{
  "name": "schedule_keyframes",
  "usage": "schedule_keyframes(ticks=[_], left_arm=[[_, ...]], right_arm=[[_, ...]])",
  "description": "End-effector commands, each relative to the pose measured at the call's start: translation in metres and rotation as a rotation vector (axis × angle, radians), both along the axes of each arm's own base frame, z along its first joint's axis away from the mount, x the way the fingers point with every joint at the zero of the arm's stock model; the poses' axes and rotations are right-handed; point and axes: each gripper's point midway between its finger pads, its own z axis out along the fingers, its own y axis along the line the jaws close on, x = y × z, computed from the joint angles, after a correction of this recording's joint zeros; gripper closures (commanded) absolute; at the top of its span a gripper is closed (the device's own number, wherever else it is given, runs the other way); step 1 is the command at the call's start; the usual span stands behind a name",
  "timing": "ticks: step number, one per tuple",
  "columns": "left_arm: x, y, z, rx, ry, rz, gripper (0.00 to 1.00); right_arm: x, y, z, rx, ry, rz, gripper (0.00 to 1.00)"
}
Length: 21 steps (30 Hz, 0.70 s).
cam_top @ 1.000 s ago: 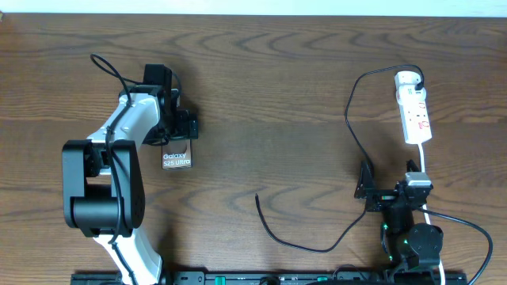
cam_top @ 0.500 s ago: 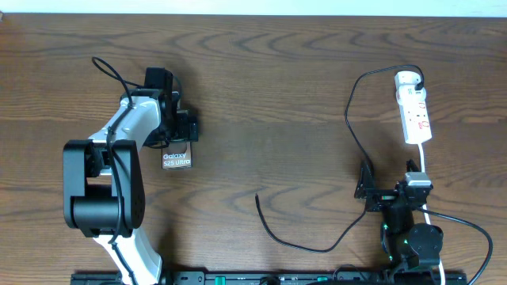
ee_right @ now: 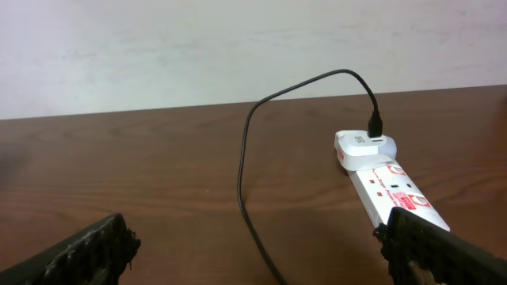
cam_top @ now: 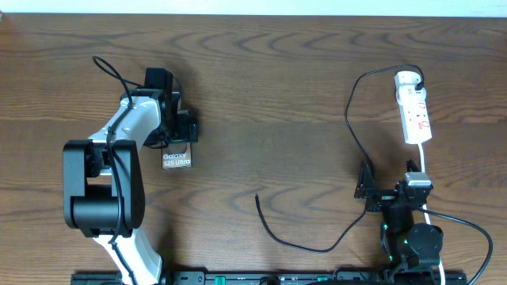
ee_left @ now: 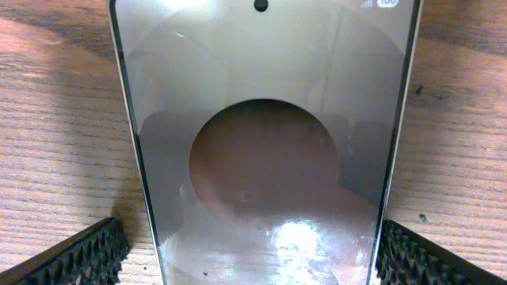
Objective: Plug charger to phone and switch on socket
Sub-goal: 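Lower the left gripper and close it on the phone's sides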
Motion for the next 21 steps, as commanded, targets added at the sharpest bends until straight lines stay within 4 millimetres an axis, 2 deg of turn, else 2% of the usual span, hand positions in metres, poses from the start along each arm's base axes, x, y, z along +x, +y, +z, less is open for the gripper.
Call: schedule_keyframes(ticks=[1, 21], left_arm=[[-0.0080, 0.0016, -0.0091, 0.006, 0.031, -0.013, 0.02], [-0.0124, 0.0017, -0.0110, 0.008, 0.044, -0.030, 0.02]], right_arm=[[-0.0002, -0.0012, -0.0005, -0.009, 0.000, -0.002, 0.01], [-0.0002, -0.0012, -0.0005, -0.009, 0.000, -0.002, 0.01]])
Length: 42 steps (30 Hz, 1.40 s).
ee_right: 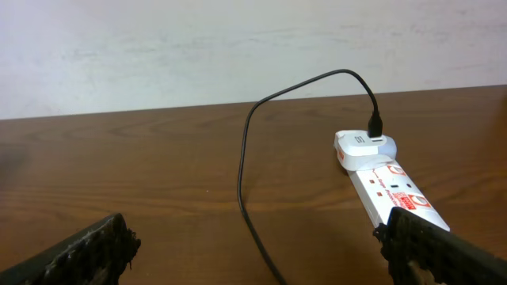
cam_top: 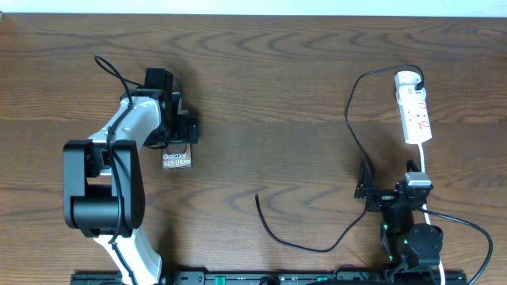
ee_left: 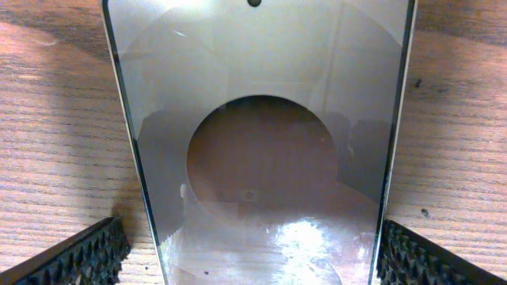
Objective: Plug charger to phone and switch on socket
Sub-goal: 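Lower the left gripper and close it on the phone's sides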
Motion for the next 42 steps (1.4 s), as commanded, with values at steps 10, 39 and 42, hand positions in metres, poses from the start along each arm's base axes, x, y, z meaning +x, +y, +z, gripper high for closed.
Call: schedule_keyframes(ticks=[10, 39, 42], left_arm=[[-0.0109, 0.0017, -0.0107, 0.005, 0.039, -0.007, 0.02], [-0.0109, 0.0017, -0.0109, 0.005, 0.038, -0.007, 0.01], [-0.0112, 0.0017, -0.0111, 0.006, 0.039, -0.007, 0.01]], right_arm=[[-0.0002, -0.0011, -0.0005, -0.009, 0.000, -0.002, 0.01], [-0.0002, -0.0011, -0.0005, -0.009, 0.000, -0.002, 0.01], [-0.0002, -0.0011, -0.0005, -0.009, 0.000, -0.002, 0.01]])
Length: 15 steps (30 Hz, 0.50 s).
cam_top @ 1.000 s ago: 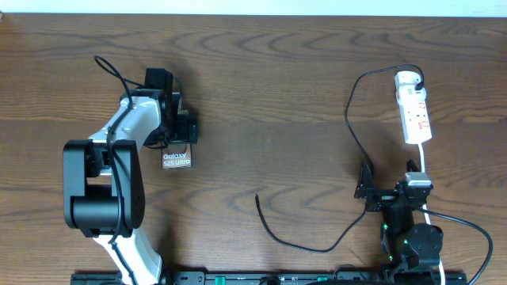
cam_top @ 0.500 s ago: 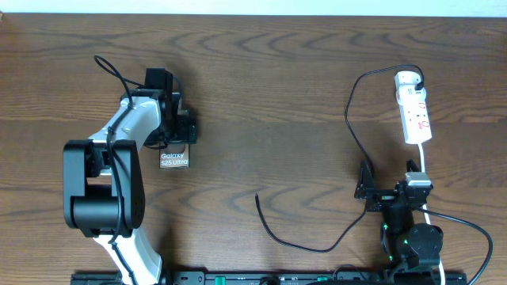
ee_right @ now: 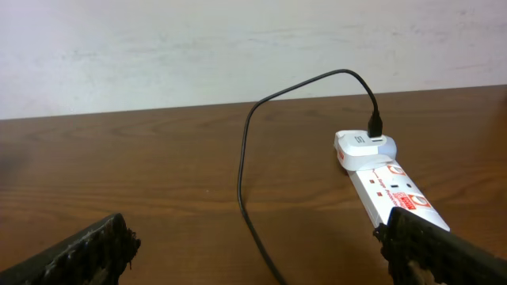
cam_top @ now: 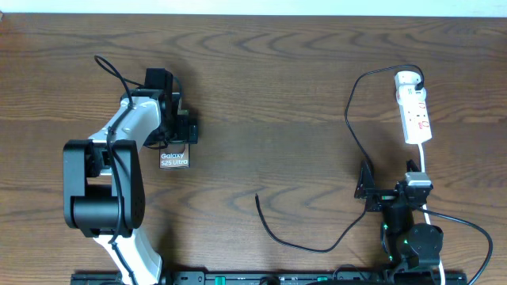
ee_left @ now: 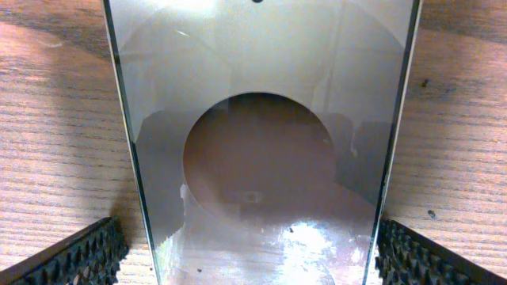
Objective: Plug charger to phone and switch on socket
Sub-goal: 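Lower the left gripper and close it on the phone's sides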
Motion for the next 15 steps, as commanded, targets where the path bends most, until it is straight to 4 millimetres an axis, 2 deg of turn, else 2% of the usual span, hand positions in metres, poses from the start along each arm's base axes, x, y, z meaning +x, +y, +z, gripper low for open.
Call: schedule_keyframes(ticks=[1, 9, 12, 15], left_arm=[[-0.0113, 0.0000, -0.0107, -0.005, 0.040, -0.004, 0.01], [-0.0113, 0.0000, -0.0107, -0.005, 0.040, -0.004, 0.03], [-0.0112, 0.0000, -0.0107, -0.005, 0.040, -0.004, 0.10], [-0.0113, 0.0000, -0.0107, -0.005, 0.041, -0.004, 0.10]], right_arm=[[-0.0002, -0.0012, -0.0005, -0.009, 0.000, -0.002, 0.01], [-0.0002, -0.0012, -0.0005, -0.009, 0.000, -0.002, 0.01], [-0.0002, -0.0012, -0.0005, -0.009, 0.000, -0.002, 0.01], [-0.0002, -0.0012, -0.0005, -0.009, 0.000, -0.002, 0.01]])
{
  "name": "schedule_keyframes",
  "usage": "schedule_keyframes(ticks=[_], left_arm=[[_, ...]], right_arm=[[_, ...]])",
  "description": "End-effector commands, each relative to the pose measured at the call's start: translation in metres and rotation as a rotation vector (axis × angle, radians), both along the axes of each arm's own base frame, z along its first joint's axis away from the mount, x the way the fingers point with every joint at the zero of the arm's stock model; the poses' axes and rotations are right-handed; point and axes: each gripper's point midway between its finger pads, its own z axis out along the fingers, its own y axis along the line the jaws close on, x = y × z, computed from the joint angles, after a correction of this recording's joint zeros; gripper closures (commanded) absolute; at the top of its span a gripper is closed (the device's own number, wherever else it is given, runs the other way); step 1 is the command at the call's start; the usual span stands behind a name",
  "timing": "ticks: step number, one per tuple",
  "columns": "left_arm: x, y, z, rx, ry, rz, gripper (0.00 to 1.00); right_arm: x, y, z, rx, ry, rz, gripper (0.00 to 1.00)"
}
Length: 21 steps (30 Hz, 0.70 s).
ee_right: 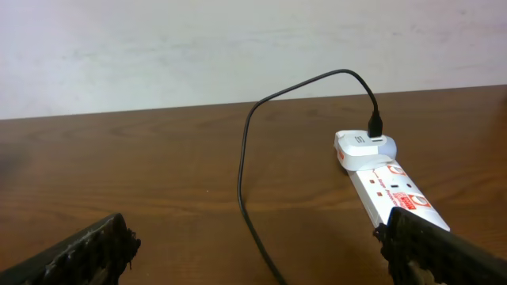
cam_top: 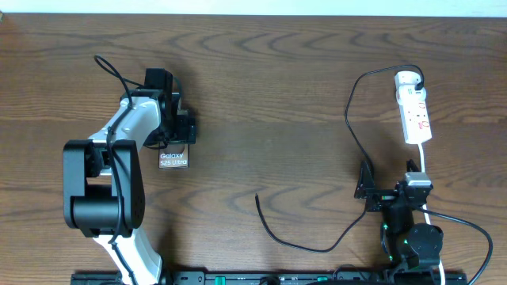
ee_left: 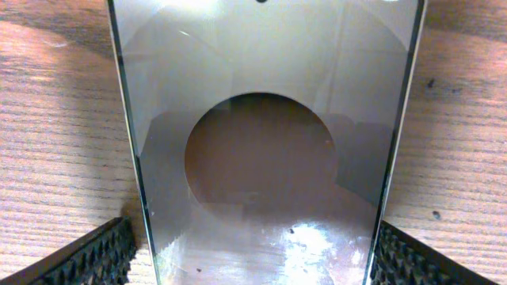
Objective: Plug charger to phone and switch on socket
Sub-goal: 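Lower the left gripper and close it on the phone's sides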
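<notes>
The phone (cam_top: 175, 158) lies flat on the table at the left, its screen label reading Galaxy S25 Ultra. My left gripper (cam_top: 179, 133) stands over its far end. In the left wrist view the phone (ee_left: 261, 95) fills the frame and the left gripper (ee_left: 252, 257) is open astride it, the pads (ee_left: 87, 257) close beside its long edges. A white charger (cam_top: 406, 78) sits in the white power strip (cam_top: 415, 115). Its black cable (cam_top: 350, 127) loops down to a free plug end (cam_top: 257, 196). My right gripper (cam_top: 392, 188) is open and empty at the front right.
The right wrist view shows the charger (ee_right: 360, 149), the power strip (ee_right: 396, 194) and the cable (ee_right: 242, 182) ahead on the dark wooden table (cam_top: 269, 95), with a pale wall behind. The strip's own white lead runs under the right arm.
The left gripper's pads stand slightly nearer the phone's sides in the left wrist view. The right arm, cable and power strip have not moved.
My left gripper stood open over the phone's far end at every moment, with the phone growing a little larger in its view. Overhead, the phone sits a touch further left than at first. The right gripper stayed parked and open.
</notes>
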Motion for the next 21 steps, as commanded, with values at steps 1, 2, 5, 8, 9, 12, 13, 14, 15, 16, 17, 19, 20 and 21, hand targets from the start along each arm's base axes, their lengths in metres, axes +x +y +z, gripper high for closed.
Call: schedule_keyframes(ticks=[1, 2, 5, 8, 9, 12, 13, 14, 15, 16, 17, 19, 20, 21], left_arm=[[-0.0110, -0.0008, -0.0104, -0.009, 0.040, -0.002, 0.10], [-0.0110, -0.0008, -0.0104, -0.009, 0.040, -0.002, 0.10], [-0.0110, -0.0008, -0.0104, -0.009, 0.040, -0.002, 0.11], [-0.0110, -0.0008, -0.0104, -0.009, 0.040, -0.002, 0.14], [-0.0110, -0.0008, -0.0104, -0.009, 0.040, -0.002, 0.14], [-0.0110, -0.0008, -0.0104, -0.009, 0.040, -0.002, 0.16], [-0.0110, -0.0008, -0.0104, -0.009, 0.040, -0.002, 0.16], [-0.0110, -0.0008, -0.0104, -0.009, 0.040, -0.002, 0.16], [-0.0110, -0.0008, -0.0104, -0.009, 0.040, -0.002, 0.16], [-0.0110, -0.0008, -0.0104, -0.009, 0.040, -0.002, 0.17], [-0.0110, -0.0008, -0.0104, -0.009, 0.040, -0.002, 0.17], [-0.0110, -0.0008, -0.0104, -0.009, 0.040, -0.002, 0.17], [-0.0110, -0.0008, -0.0104, -0.009, 0.040, -0.002, 0.18], [-0.0110, -0.0008, -0.0104, -0.009, 0.040, -0.002, 0.18]], right_arm=[[-0.0002, -0.0011, -0.0005, -0.009, 0.000, -0.002, 0.01], [-0.0002, -0.0011, -0.0005, -0.009, 0.000, -0.002, 0.01], [-0.0002, -0.0011, -0.0005, -0.009, 0.000, -0.002, 0.01], [-0.0002, -0.0012, -0.0005, -0.009, 0.000, -0.002, 0.01], [-0.0002, -0.0012, -0.0005, -0.009, 0.000, -0.002, 0.01], [-0.0002, -0.0011, -0.0005, -0.009, 0.000, -0.002, 0.01], [-0.0002, -0.0011, -0.0005, -0.009, 0.000, -0.002, 0.01], [-0.0002, -0.0011, -0.0005, -0.009, 0.000, -0.002, 0.01], [-0.0002, -0.0011, -0.0005, -0.009, 0.000, -0.002, 0.01], [-0.0002, -0.0011, -0.0005, -0.009, 0.000, -0.002, 0.01], [-0.0002, -0.0011, -0.0005, -0.009, 0.000, -0.002, 0.01], [-0.0002, -0.0012, -0.0005, -0.009, 0.000, -0.002, 0.01], [-0.0002, -0.0011, -0.0005, -0.009, 0.000, -0.002, 0.01], [-0.0002, -0.0011, -0.0005, -0.009, 0.000, -0.002, 0.01]])
